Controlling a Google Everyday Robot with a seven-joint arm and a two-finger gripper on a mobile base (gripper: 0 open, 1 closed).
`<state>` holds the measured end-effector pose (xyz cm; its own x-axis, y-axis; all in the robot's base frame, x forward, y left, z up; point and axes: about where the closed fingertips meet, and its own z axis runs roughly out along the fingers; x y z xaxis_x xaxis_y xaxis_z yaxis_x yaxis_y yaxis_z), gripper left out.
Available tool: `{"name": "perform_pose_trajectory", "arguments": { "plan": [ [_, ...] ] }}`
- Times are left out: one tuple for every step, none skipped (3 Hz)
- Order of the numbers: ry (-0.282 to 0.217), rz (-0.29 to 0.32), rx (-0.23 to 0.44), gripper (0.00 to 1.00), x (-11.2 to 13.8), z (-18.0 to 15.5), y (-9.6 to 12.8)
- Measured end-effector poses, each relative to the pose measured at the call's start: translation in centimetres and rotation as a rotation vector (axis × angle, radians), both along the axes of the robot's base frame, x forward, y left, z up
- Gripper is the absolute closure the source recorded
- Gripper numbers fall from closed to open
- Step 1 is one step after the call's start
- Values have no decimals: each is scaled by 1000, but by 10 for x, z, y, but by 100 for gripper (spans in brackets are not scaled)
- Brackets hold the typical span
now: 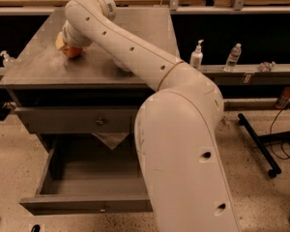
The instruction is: Pick apple from middle drawer and place on counter
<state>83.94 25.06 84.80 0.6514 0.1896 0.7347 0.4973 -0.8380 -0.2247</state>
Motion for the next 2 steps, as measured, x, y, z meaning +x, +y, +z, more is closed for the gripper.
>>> {"name": "perform_pose_trajectory", "arguments": {
  "plan": [
    [3,2,-2,0,0,-3,1],
    [3,2,-2,0,0,-3,2]
  ]
}}
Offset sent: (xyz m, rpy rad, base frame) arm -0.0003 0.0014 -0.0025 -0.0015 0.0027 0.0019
